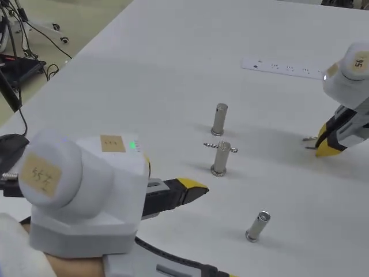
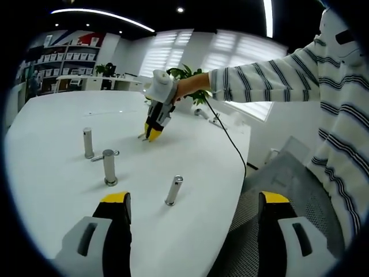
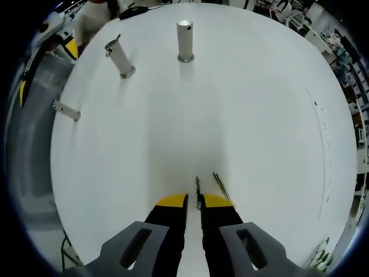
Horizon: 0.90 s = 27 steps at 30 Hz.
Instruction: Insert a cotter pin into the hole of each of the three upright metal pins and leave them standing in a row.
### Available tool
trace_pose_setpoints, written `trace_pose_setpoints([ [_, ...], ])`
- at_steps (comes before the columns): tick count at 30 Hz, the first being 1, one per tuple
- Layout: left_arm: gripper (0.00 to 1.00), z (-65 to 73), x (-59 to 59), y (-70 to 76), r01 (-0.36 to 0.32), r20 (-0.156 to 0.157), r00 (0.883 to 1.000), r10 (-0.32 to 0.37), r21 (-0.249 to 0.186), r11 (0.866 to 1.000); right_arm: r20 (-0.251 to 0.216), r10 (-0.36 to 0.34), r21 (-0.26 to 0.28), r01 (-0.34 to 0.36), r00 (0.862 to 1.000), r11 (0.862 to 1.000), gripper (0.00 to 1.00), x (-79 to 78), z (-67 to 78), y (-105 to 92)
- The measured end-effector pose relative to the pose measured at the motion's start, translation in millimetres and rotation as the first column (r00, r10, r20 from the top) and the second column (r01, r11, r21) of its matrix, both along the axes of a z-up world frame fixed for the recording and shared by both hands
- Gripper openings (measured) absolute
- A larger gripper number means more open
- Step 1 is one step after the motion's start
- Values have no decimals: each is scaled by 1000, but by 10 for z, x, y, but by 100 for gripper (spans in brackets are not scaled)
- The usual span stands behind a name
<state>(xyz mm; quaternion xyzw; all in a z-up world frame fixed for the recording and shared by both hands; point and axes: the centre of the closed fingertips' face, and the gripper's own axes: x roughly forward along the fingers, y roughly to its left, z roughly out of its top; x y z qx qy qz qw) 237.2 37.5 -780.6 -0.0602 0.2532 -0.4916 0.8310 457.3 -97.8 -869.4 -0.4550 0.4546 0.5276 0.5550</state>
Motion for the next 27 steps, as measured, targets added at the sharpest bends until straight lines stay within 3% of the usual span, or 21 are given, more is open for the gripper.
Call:
trace_pose_setpoints([
  [2, 92, -8, 8, 9, -12, -8, 1000, 12, 0, 1000, 8, 20, -14, -20, 1000, 1000, 9, 8, -4, -6],
  [5, 96, -48, -20, 2, -22, -47, 999, 22, -9, 1000, 17, 32, -32, -32, 999, 999, 8, 12, -11, -11],
  [8, 97, -71, -40, -4, -19, -40, 999, 19, 4, 1000, 48, 43, -48, -40, 998, 998, 4, 56, -17, -25],
  [12, 99, -98, -31, -2, -41, -53, 998, 41, 7, 999, 39, 17, -42, -16, 999, 999, 3, 64, -23, -32],
  [16, 99, -101, -55, -19, -31, -53, 998, 31, -7, 999, 43, -2, -19, 3, 999, 1000, 3, 76, -22, -38],
  [18, 99, -109, -53, -14, -36, -60, 998, 35, -12, 999, 40, 26, -2, -26, 999, 1000, 3, 69, -21, -35],
  [19, 99, -99, -35, -9, -54, -68, 996, 51, -33, 998, 39, 21, 9, -22, 999, 1000, 2, 72, -19, -37],
  [21, 99, -94, 6, 25, -88, -83, 993, 82, -63, 994, 34, -20, 38, 18, 999, 999, 2, 80, -16, -30],
  [22, 99, -93, 22, 42, -100, -86, 992, 93, -70, 993, 30, -86, 65, 84, 996, 994, 2, 82, -16, -25],
  [27, 99, -131, 36, 87, -111, -90, 990, 106, -53, 992, 72, -82, 109, 74, 994, 991, 2, 73, -9, -36],
])
